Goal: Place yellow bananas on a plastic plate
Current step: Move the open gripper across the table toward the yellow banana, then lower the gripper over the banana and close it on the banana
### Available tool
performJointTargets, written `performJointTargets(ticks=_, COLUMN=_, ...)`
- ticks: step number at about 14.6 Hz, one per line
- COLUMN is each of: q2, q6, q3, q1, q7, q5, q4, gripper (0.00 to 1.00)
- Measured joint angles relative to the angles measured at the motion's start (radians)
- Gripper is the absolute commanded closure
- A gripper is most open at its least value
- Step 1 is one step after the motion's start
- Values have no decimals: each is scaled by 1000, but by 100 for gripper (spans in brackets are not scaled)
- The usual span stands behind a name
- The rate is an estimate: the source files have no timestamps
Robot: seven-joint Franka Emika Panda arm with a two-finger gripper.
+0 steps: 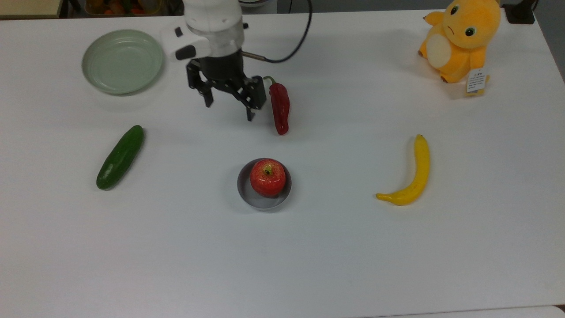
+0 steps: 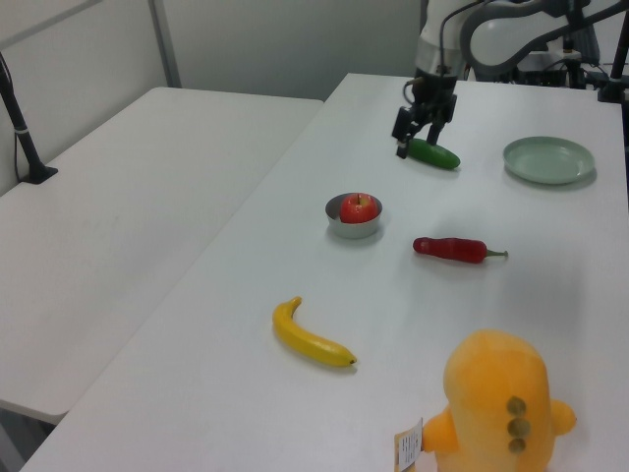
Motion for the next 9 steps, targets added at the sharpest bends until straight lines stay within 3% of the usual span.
performJointTargets(ticks=9, q2=203, q6=0, q3=19, q1=231, q7=478, q5=0, q4=210, gripper=0)
